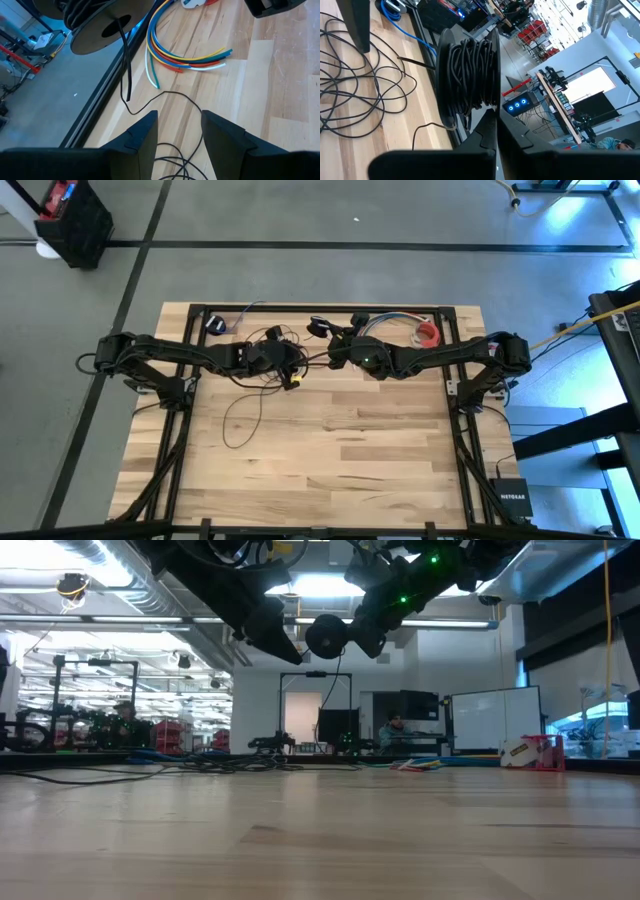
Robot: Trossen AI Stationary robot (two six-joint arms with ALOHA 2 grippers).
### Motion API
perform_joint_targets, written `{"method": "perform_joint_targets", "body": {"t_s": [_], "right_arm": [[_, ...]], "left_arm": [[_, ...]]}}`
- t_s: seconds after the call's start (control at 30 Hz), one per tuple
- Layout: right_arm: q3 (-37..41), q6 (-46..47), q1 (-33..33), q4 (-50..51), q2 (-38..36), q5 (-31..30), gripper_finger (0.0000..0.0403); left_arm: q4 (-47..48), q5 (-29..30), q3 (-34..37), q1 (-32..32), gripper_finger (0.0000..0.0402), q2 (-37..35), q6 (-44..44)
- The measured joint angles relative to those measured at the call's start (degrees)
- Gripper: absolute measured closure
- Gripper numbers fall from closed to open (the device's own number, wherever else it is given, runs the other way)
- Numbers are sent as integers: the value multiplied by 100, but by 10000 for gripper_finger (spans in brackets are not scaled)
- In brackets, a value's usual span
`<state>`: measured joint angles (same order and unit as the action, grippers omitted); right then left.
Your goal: Coiling cords
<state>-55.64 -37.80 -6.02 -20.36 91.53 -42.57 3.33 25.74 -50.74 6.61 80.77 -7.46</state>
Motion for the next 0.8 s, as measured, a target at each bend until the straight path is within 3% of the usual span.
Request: {"method": "perform_joint_targets", "body": {"t_s": [0.8], "right_arm": [[0, 2, 0, 46, 0, 0, 397]], "left_arm": [[0, 0, -1, 0, 259, 0, 0]]}}
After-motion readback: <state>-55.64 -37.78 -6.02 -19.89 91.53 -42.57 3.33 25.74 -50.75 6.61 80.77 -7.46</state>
